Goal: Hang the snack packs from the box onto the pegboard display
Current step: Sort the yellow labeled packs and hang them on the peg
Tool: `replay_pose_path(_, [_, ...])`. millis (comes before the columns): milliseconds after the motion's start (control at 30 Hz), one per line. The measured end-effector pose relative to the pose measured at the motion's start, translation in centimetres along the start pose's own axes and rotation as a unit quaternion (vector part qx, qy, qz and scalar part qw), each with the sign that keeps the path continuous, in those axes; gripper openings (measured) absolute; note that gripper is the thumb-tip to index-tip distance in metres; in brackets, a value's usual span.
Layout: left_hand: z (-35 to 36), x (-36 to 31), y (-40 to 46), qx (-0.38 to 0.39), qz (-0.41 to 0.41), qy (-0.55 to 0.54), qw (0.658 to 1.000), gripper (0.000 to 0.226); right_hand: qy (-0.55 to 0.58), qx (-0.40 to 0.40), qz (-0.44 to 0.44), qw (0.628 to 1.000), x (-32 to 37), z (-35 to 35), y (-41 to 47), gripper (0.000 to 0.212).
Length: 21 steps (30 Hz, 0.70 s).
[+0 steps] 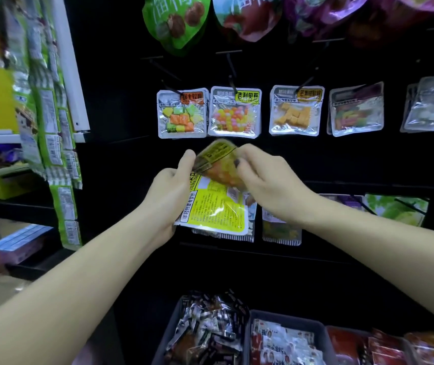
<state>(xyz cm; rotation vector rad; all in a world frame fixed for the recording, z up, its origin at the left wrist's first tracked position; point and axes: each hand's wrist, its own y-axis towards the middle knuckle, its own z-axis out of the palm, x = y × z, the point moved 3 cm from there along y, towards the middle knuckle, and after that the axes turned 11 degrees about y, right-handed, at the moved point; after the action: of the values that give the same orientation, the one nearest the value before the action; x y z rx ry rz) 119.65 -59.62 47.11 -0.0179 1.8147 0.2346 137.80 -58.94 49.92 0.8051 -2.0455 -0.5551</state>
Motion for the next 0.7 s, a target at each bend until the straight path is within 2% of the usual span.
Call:
replay_pose_path(33, [-0.1, 0.1, -0.1, 0.009, 0.007, 0.007, 1.0, 0.065, 0.041, -0.035, 0.046, 0.997, -0.1, -0.3, 0.3, 0.025])
replay_pose_path(100, [-0.5, 0.2, -0.4, 0.01, 0.017, 0.004, 1.0, 0.055, 0.154, -0.104, 0.137, 0.973, -0.7, -0.9, 1.2, 0.027])
replay_pose_path(200, [-1.3, 0.7, -0.5, -0.017, 0.023, -0.006, 1.0, 0.033, 0.319, -0.172, 0.237, 0.901, -1.3, -1.5, 2.2, 0.015])
replay_pose_path(267, [-2.0, 0.8, -0.6, -0.029, 0.017, -0.017, 0.999, 0.022, 0.402, -0.17, 0.266, 0.86, -0.9, -1.5, 2.5, 0.017])
replay_pose_path(333, [-2.5, 0.9, -0.2, -0.029, 0.002, -0.032, 0.999, 0.016, 0.418, -0.156, 0.256, 0.858, -0.7, -1.5, 3.2, 0.033])
replay_pose_path(400, [-2.7, 0.8, 0.0, -0.018, 0.002, -0.052, 0.998, 0.012, 0.408, -0.151, 0.231, 0.871, -0.6, -1.2, 4.1, 0.038])
replay_pose_path(467, [-2.9, 0.4, 0.1, -0.019, 0.005, -0.062, 0.998, 0.009, 0.397, -0.168, 0.21, 0.878, -0.4, -1.1, 5.2, 0.033])
replay_pose_path(533, [-3.3, 0.2, 0.2, -0.028, 0.001, -0.071, 0.997, 0.008, 0.398, -0.188, 0.191, 0.877, 0.2, -1.2, 6.1, 0.018])
replay_pose_path(600, [-3.8, 0.2, 0.4, -0.037, -0.006, -0.076, 0.996, 0.018, 0.402, -0.203, 0.186, 0.873, 0.9, -1.4, 7.0, 0.015])
replay_pose_path(700, [-4.2, 0.6, 0.7, -0.035, -0.013, -0.08, 0.996, 0.031, 0.402, -0.217, 0.193, 0.868, 1.2, -1.6, 7.9, 0.024])
